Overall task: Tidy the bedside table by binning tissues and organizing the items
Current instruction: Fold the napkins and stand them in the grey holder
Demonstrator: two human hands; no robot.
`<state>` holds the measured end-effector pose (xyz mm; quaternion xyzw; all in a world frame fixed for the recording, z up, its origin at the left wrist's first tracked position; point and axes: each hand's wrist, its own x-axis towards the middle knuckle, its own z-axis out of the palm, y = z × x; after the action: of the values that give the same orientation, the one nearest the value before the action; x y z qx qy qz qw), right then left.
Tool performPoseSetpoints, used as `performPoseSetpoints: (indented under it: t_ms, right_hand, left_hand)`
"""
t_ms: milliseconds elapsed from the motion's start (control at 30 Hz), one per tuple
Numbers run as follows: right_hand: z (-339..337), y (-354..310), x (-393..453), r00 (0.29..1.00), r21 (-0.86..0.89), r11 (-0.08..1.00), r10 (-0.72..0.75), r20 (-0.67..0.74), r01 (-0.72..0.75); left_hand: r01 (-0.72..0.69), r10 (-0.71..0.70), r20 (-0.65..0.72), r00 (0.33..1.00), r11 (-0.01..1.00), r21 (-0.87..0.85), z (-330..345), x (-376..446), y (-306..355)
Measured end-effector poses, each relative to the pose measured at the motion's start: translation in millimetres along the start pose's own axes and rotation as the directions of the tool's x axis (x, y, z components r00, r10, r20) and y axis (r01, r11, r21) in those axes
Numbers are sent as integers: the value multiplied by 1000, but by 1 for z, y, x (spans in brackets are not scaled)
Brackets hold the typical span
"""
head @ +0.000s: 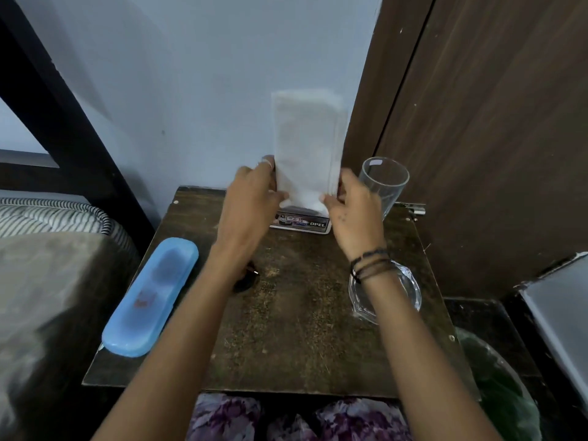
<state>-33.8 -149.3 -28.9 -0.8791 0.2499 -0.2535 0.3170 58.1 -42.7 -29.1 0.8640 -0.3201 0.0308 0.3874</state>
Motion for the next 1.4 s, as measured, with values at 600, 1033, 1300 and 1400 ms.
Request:
performPoseSetpoints:
  t_ms: [600,1033,1300,1400]
  right_hand:
    - [34,8,25,997,-371,925,-72,35,80]
    - [38,0,36,992,-580,807,-52,119,112]
    - [12,-1,57,947,-223,973,130,295,-65]
    - [6,-5,60,979,-106,990,111,169,-93]
  left_hand:
    - [-20,49,-41,998,845,535,33,22,-12]
    - [102,-120,76,990,973,206,27,26,-15]
    - [77,-75,48,996,996,-45,21,32,-27]
    - [60,-62,64,996,998,37,17,34,-23]
